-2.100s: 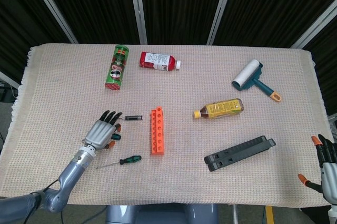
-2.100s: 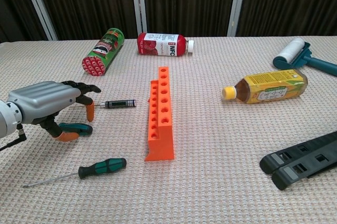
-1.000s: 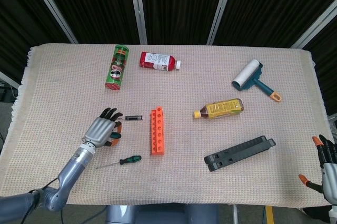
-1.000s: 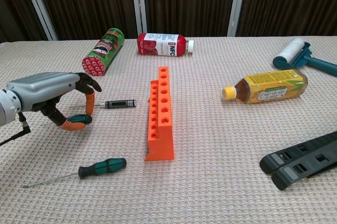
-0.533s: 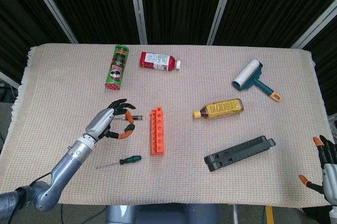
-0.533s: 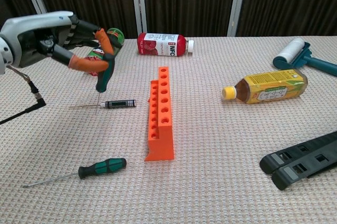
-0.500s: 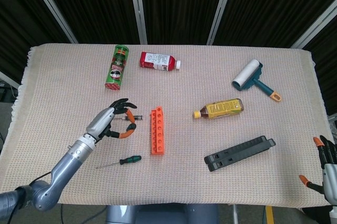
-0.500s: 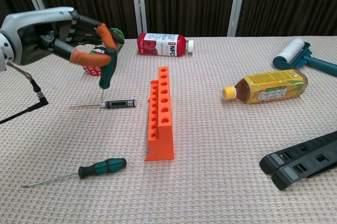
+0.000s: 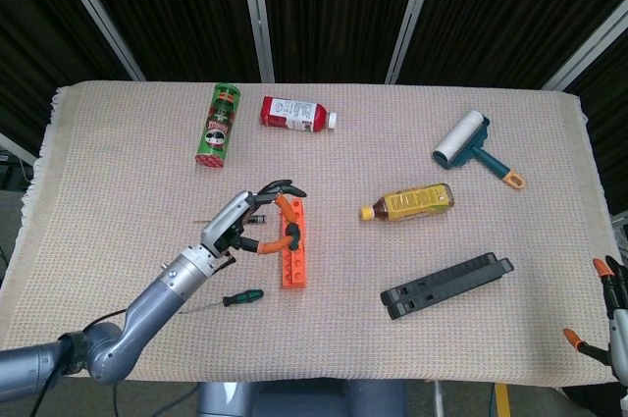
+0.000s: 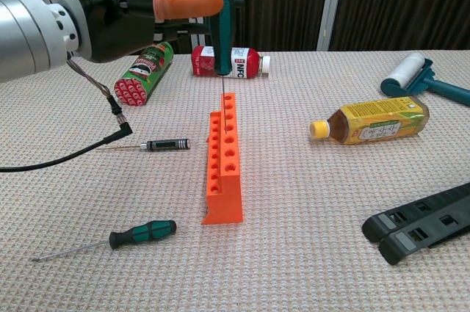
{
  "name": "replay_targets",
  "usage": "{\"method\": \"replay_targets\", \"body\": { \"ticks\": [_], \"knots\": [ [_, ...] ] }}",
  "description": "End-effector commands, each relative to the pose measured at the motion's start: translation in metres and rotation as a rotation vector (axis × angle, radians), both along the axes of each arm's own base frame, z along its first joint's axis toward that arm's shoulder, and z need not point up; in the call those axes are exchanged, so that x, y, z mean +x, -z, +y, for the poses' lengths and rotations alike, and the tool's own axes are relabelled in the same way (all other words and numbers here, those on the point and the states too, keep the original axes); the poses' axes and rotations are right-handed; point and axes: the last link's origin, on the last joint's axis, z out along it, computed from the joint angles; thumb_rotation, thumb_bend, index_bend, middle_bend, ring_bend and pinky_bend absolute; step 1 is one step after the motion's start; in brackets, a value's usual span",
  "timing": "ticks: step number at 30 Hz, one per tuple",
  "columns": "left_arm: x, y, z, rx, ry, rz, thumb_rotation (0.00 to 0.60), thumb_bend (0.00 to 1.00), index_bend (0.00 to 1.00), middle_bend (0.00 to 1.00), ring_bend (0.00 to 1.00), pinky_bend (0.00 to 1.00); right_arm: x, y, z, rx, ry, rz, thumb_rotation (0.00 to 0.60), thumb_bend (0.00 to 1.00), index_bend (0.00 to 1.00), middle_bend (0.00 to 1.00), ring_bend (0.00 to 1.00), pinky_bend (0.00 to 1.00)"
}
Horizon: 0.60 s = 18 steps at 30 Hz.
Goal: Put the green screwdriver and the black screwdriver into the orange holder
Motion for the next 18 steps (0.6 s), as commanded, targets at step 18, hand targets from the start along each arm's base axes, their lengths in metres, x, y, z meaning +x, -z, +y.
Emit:
{"method": "replay_targets", "body": {
  "ticks": [18],
  "knots": [
    [-0.012,0.012,0.003,-0.008,-0.041,0.025,0.6,0.39,0.65,0.21,0.04,0.0,-0.004,0.001,-0.001,0.005,0.003,-0.01,0.6,0.0,0.0,0.0,0.0,0.0]
  ]
}}
